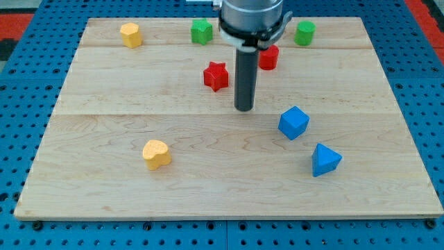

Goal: Place your arm to the right of yellow heart

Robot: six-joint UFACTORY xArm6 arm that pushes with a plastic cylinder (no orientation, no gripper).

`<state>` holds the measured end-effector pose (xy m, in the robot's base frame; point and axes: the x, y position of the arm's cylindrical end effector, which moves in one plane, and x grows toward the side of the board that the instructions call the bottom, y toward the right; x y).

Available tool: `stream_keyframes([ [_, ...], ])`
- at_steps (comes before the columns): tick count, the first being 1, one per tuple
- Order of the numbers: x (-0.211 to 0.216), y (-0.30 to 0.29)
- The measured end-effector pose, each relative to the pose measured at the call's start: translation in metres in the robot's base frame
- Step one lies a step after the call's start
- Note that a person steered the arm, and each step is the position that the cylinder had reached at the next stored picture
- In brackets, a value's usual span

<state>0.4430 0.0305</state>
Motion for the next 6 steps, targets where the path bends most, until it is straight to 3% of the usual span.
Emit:
stream_keyframes([
  [1,0.044,-0.004],
  [2,0.054,-0.032],
  [4,0.033,-0.005],
  [6,0.149,-0.018],
])
